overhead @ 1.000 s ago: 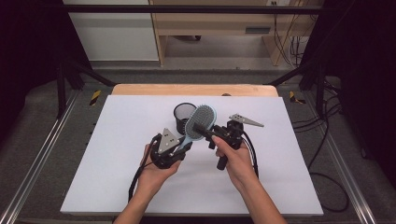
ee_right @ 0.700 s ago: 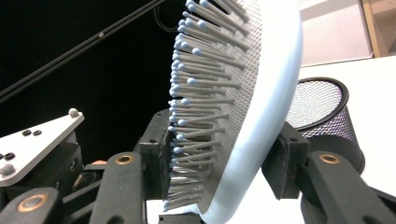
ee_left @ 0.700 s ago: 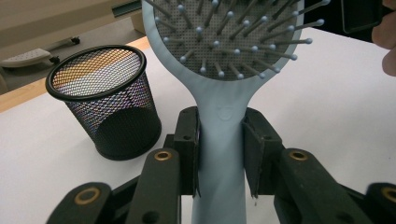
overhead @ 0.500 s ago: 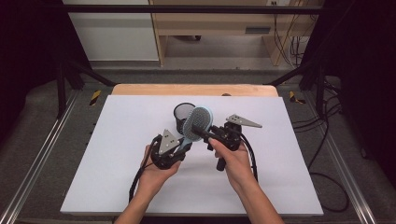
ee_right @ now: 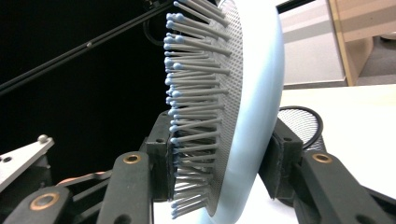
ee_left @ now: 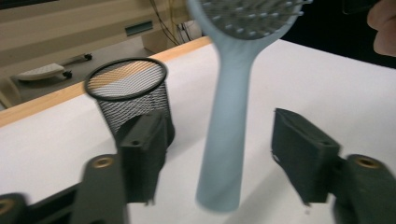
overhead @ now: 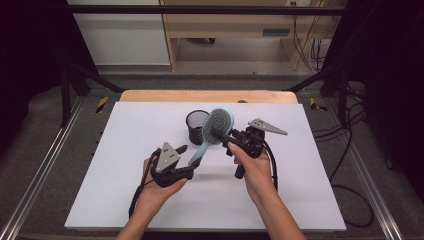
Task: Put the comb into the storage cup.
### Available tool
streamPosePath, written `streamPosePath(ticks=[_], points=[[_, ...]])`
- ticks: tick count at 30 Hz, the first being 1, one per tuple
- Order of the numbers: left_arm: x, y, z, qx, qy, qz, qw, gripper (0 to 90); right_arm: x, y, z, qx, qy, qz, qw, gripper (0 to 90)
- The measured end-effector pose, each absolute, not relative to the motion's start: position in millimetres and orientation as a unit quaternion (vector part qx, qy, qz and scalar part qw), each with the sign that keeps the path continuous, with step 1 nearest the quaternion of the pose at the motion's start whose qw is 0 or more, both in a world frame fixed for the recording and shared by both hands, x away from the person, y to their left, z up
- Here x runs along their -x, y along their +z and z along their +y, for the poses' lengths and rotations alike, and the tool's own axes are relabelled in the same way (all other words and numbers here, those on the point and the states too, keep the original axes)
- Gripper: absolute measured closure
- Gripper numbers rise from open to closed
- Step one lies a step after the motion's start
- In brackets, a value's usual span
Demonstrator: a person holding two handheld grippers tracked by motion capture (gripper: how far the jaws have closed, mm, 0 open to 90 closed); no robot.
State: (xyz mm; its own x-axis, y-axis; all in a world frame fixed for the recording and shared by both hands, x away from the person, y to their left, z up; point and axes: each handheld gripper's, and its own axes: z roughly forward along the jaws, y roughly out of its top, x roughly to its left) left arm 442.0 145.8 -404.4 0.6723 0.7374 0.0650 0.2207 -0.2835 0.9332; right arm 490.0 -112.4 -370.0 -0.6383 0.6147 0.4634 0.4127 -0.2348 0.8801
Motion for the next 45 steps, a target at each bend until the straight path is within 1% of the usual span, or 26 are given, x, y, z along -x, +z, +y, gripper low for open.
streamPosePath(ticks=[4, 5, 7, 11, 18, 21, 27, 31, 35, 40, 45], points=[[-433.8, -407.3, 171.1, -0.749, 0.263, 0.326, 0.514, 23.7, -490.6, -371.4, -120.9, -0.426, 0.668, 0.605, 0.084, 54.1], [-431.8, -409.5, 180.6, -0.746, 0.264, 0.336, 0.511, 22.3, -490.9, -371.8, -122.6, -0.429, 0.667, 0.603, 0.086, 54.1], [-429.7, -413.7, 195.3, -0.734, 0.271, 0.351, 0.515, 14.1, -493.0, -372.6, -126.0, -0.437, 0.667, 0.596, 0.089, 54.1], [-430.3, -420.8, 219.0, -0.704, 0.292, 0.373, 0.529, 5.9, -496.8, -370.9, -126.7, -0.446, 0.667, 0.590, 0.090, 54.1], [-431.5, -424.4, 253.2, -0.675, 0.321, 0.376, 0.548, 4.7, -499.5, -361.2, -126.1, -0.446, 0.668, 0.587, 0.101, 53.9], [-429.0, -427.0, 263.7, -0.669, 0.332, 0.369, 0.553, 4.6, -501.8, -358.0, -126.0, -0.450, 0.666, 0.586, 0.101, 53.9], [-419.1, -429.2, 279.8, -0.655, 0.340, 0.383, 0.555, 3.9, -502.9, -352.6, -126.3, -0.453, 0.666, 0.583, 0.104, 53.8], [-409.7, -431.8, 285.8, -0.651, 0.339, 0.388, 0.558, 4.0, -503.8, -345.0, -126.7, -0.456, 0.670, 0.576, 0.105, 53.5], [-402.3, -437.3, 287.0, -0.662, 0.338, 0.375, 0.554, 3.6, -505.7, -332.6, -127.1, -0.461, 0.678, 0.563, 0.107, 53.4], [-404.8, -439.1, 286.9, -0.655, 0.342, 0.382, 0.555, 2.3, -511.4, -318.0, -125.0, -0.468, 0.677, 0.554, 0.121, 53.4], [-406.4, -439.4, 289.4, -0.642, 0.347, 0.393, 0.560, 2.0, -525.1, -307.5, -121.0, -0.470, 0.684, 0.546, 0.112, 53.4]])
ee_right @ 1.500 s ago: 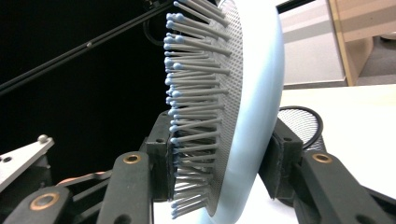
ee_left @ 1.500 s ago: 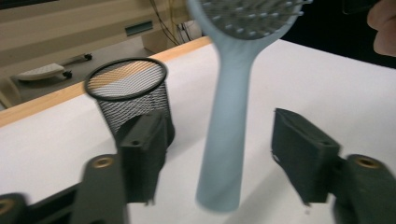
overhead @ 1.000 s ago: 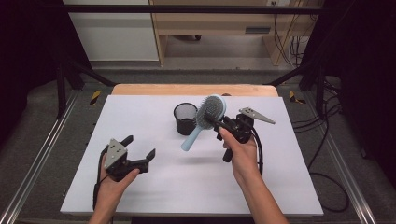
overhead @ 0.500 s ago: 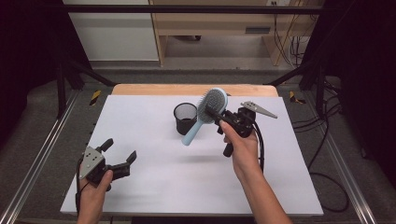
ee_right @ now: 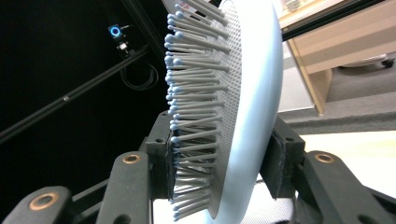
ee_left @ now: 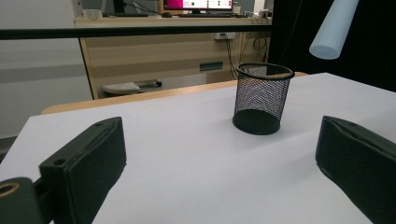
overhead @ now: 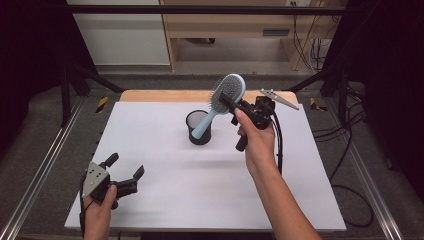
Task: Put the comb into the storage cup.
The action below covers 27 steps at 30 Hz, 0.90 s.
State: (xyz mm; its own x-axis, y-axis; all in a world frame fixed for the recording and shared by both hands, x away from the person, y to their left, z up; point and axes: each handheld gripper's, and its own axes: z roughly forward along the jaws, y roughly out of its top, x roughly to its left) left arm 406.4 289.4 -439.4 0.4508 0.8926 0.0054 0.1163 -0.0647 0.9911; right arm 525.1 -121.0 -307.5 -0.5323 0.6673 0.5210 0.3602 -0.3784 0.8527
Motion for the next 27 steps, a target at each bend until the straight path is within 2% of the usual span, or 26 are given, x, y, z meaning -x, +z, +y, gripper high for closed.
streamPosePath(ticks=[13, 27], points=[[-407.7, -441.7, 296.8, -0.630, 0.354, 0.401, 0.563, 2.1, -568.2, -308.9, -114.8, -0.485, 0.688, 0.528, 0.113, 53.4], [-409.3, -443.0, 301.1, -0.627, 0.353, 0.405, 0.564, 2.1, -589.8, -308.4, -117.0, -0.499, 0.689, 0.510, 0.128, 53.4]])
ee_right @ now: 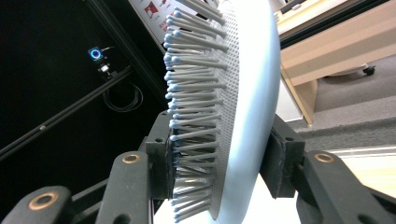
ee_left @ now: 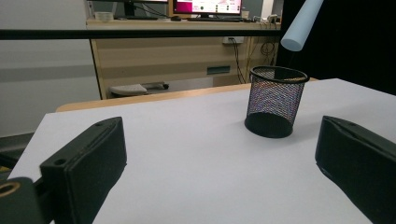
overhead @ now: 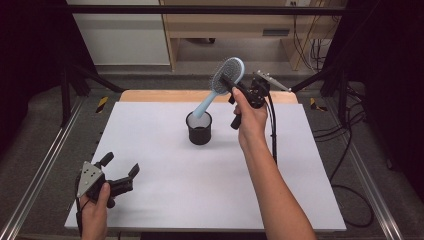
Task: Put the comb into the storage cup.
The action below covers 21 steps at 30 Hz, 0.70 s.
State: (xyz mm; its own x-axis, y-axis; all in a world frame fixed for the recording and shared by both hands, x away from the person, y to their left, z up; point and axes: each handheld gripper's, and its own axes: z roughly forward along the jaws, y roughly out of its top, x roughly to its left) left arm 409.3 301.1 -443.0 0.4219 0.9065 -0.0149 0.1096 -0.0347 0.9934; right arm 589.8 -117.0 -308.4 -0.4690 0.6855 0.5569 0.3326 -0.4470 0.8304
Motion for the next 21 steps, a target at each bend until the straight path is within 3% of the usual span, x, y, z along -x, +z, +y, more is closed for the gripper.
streamPosePath(ticks=[21], points=[[-410.9, -443.5, 301.4, -0.631, 0.350, 0.401, 0.564, 2.1, -600.3, -314.2, -111.0, -0.494, 0.667, 0.533, 0.165, 53.1]])
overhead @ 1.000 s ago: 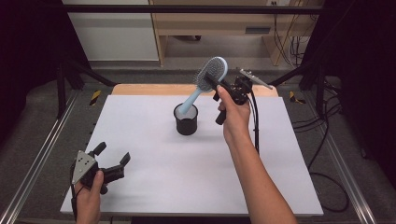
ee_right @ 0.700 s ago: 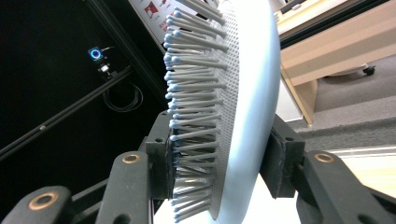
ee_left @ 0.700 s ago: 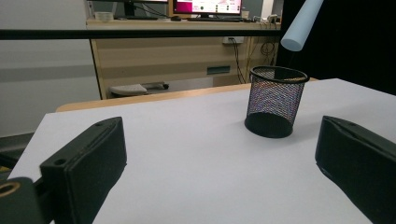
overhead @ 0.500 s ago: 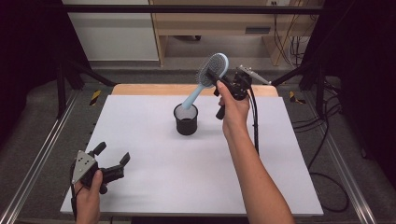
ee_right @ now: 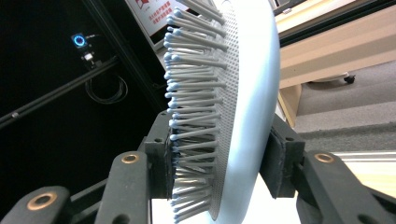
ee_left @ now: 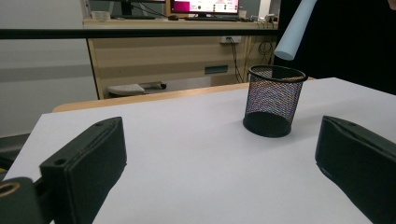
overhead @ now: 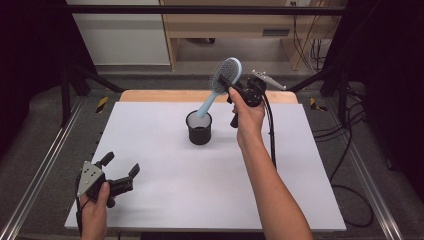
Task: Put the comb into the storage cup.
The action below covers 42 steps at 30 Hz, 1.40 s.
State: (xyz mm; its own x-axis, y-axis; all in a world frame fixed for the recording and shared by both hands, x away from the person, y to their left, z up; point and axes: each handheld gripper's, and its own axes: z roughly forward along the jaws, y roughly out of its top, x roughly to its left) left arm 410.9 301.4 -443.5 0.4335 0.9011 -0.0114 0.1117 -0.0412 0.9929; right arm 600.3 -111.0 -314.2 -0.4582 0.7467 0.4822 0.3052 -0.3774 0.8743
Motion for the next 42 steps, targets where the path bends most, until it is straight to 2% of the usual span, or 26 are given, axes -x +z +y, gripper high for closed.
streamPosePath(ticks=[42], points=[[-410.9, -443.3, 301.1, -0.635, 0.347, 0.397, 0.565, 1.9, -608.1, -337.7, -80.3, -0.479, 0.611, 0.600, 0.194, 52.6]])
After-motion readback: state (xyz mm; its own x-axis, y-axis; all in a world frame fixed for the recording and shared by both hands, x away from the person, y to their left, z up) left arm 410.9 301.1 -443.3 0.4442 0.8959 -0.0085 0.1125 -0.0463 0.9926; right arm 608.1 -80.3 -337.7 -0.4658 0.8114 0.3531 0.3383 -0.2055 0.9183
